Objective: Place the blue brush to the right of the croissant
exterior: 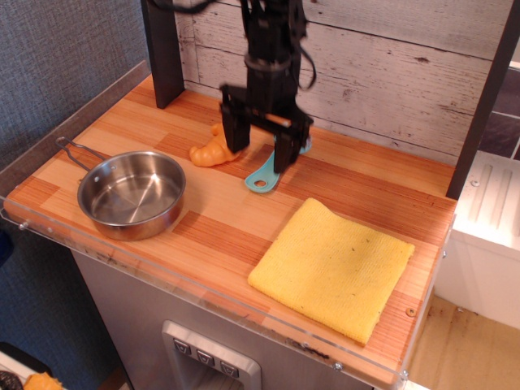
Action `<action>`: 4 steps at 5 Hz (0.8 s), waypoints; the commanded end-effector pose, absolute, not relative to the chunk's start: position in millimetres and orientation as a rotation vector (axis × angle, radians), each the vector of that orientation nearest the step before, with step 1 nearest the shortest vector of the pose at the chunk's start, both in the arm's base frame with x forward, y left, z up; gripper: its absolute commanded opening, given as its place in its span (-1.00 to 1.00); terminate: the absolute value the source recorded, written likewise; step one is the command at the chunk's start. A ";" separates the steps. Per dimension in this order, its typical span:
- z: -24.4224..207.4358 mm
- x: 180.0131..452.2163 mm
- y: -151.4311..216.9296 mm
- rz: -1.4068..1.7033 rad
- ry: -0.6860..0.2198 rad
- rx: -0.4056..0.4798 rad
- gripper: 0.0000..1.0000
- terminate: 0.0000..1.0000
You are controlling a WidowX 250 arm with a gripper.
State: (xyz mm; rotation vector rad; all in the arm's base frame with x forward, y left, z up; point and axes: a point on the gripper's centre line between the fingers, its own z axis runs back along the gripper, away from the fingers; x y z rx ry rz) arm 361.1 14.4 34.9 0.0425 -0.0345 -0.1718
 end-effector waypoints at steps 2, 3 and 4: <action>73.2 312.5 0.6 -0.148 -0.125 -0.008 1.00 -1.00; 71.2 306.5 -0.3 -0.210 -0.079 -0.073 1.00 -1.00; 71.2 306.5 -0.3 -0.210 -0.079 -0.073 1.00 -1.00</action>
